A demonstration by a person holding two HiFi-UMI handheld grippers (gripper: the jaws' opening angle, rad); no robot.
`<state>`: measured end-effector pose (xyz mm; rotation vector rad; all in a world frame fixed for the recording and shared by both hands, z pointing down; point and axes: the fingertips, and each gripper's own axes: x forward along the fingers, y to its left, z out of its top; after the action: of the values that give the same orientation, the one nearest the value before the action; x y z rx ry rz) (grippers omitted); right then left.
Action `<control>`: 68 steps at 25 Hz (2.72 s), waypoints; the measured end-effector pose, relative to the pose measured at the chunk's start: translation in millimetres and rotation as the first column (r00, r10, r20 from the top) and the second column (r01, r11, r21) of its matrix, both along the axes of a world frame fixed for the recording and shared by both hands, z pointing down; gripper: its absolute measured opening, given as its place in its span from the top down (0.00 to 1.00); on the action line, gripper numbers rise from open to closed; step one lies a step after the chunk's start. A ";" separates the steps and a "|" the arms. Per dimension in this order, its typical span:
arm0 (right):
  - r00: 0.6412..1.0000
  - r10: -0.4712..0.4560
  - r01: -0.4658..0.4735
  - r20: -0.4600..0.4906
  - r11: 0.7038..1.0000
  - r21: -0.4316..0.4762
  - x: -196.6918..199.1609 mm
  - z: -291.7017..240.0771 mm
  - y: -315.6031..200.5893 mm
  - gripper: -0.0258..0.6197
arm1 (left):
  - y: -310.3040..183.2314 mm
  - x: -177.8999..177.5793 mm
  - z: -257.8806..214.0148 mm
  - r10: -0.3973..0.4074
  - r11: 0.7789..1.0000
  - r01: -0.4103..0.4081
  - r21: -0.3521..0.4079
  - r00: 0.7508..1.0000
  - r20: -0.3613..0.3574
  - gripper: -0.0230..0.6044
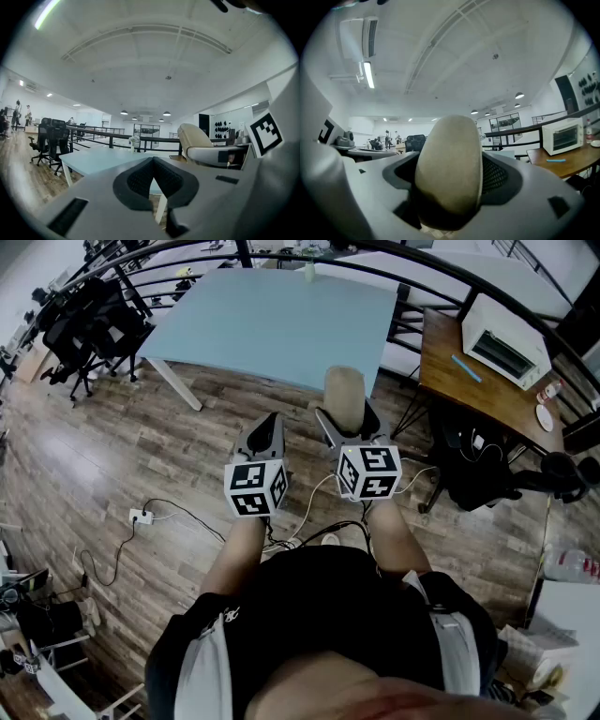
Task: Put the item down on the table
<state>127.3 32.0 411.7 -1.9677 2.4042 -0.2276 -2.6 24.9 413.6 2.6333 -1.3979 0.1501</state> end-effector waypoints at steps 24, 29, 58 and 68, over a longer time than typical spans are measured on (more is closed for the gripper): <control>0.998 0.045 -0.046 0.053 0.999 0.016 -55.9 -8.6 -15.4 0.34 | -20.2 -56.6 -3.3 0.033 0.999 -0.033 0.014 0.999 -0.027 0.95; 0.996 0.065 -0.067 0.056 0.997 0.029 -72.5 -13.5 -20.9 0.34 | -27.5 -74.3 -4.7 0.057 0.998 -0.056 0.020 0.998 -0.029 0.95; 0.997 0.041 -0.043 0.062 0.999 0.019 -53.8 -1.6 -213.9 0.34 | -212.9 -63.0 19.4 0.018 1.000 -0.018 -0.011 1.000 -0.025 0.95; 0.999 -0.003 0.002 0.053 1.000 0.016 -1.1 -8.7 -359.9 0.34 | -351.9 -9.6 9.2 -0.017 1.000 0.017 -0.017 1.000 -0.012 0.95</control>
<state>126.2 -327.9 403.0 -1.9270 2.3690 -0.2563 -12.1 -327.0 422.8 2.6038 -1.4083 0.1432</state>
